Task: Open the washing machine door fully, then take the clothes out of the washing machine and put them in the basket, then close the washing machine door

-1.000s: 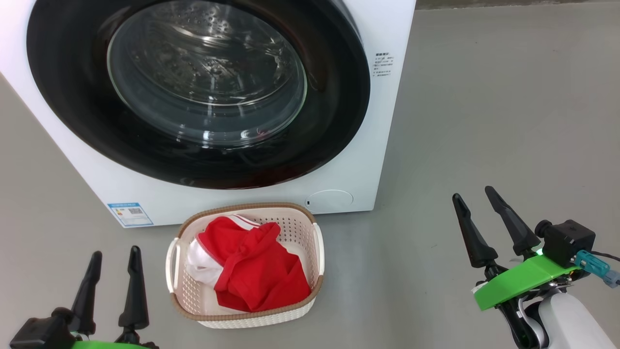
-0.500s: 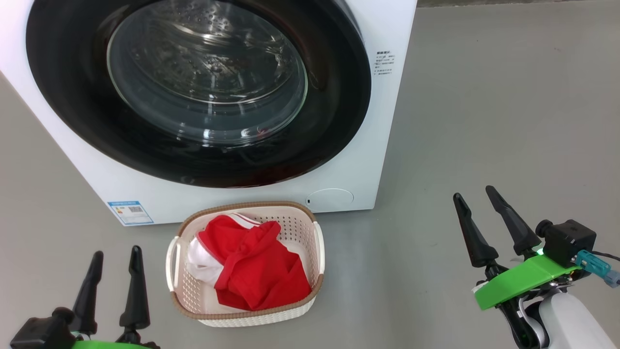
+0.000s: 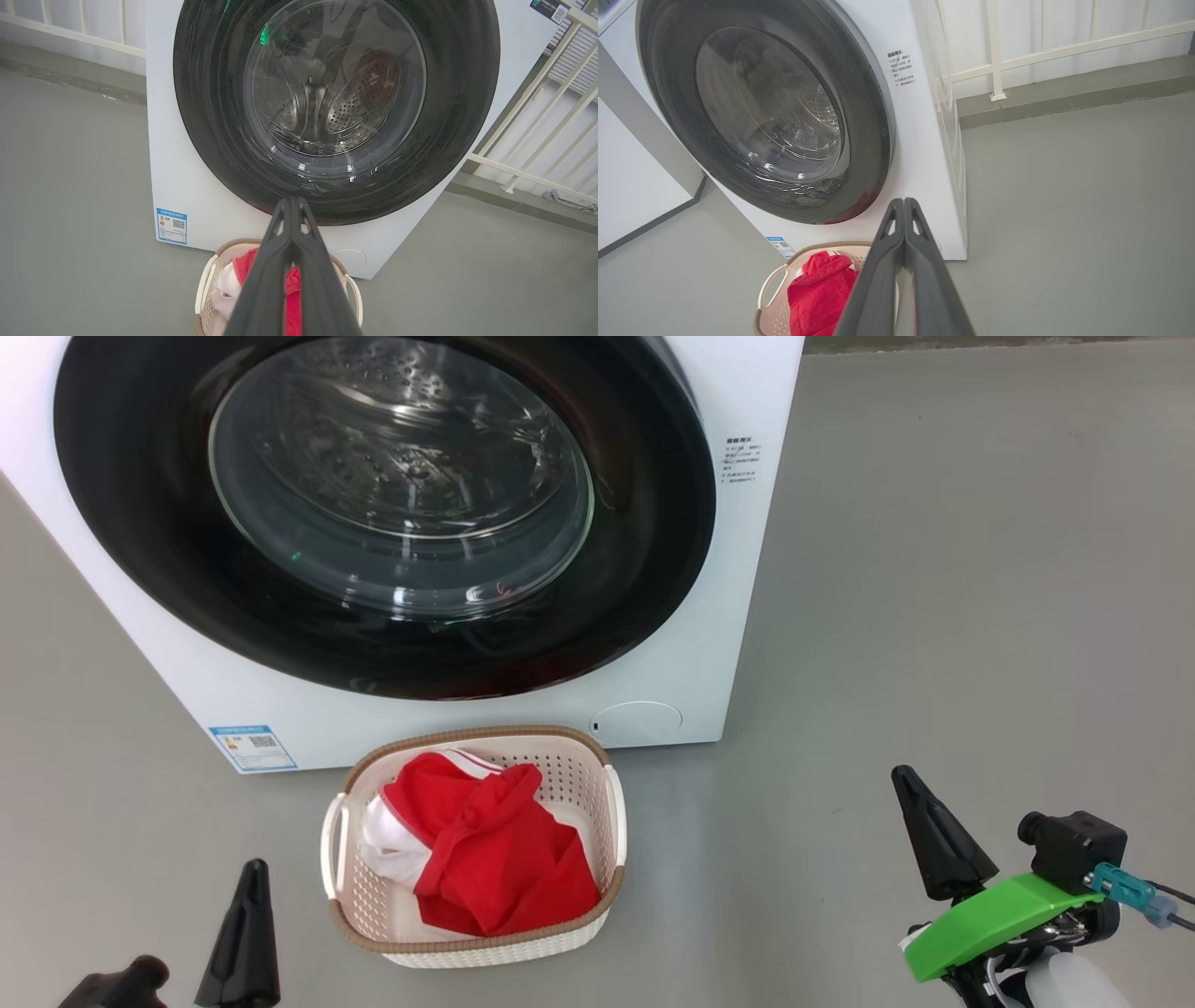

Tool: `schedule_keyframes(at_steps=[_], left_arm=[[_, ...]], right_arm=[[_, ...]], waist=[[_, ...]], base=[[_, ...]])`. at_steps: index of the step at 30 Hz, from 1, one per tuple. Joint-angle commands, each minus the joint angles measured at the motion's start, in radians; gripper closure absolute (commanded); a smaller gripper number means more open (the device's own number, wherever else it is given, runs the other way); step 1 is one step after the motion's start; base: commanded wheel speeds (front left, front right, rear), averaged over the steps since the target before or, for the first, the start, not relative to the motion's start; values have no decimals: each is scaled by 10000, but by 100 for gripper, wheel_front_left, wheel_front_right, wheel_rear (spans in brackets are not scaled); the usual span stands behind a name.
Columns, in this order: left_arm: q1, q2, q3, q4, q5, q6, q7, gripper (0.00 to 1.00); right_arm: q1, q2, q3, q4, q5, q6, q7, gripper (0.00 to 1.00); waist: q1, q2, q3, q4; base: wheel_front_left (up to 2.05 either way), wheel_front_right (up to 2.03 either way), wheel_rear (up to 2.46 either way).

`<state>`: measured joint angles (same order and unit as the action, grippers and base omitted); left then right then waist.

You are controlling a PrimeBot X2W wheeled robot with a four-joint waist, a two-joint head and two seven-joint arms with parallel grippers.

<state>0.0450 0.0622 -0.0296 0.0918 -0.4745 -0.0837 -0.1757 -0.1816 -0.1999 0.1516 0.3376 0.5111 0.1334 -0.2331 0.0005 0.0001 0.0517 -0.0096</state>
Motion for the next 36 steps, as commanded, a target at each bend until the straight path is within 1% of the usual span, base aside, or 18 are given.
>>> schedule_keyframes(at_steps=[1,36], left_arm=[[-232,115,134,-172,-260,-37,67,100],[-630,46,525,345,-3545,-166,908,100]], right_arm=[[-250,-51,-107,-286,300,-2,62,100],[34,376,-822,-469,3503,-9,1038,100]], waist=[[-1,-1,3,2],[-4,-1,-135,30]], base=[[0,0,0],[0,0,0]])
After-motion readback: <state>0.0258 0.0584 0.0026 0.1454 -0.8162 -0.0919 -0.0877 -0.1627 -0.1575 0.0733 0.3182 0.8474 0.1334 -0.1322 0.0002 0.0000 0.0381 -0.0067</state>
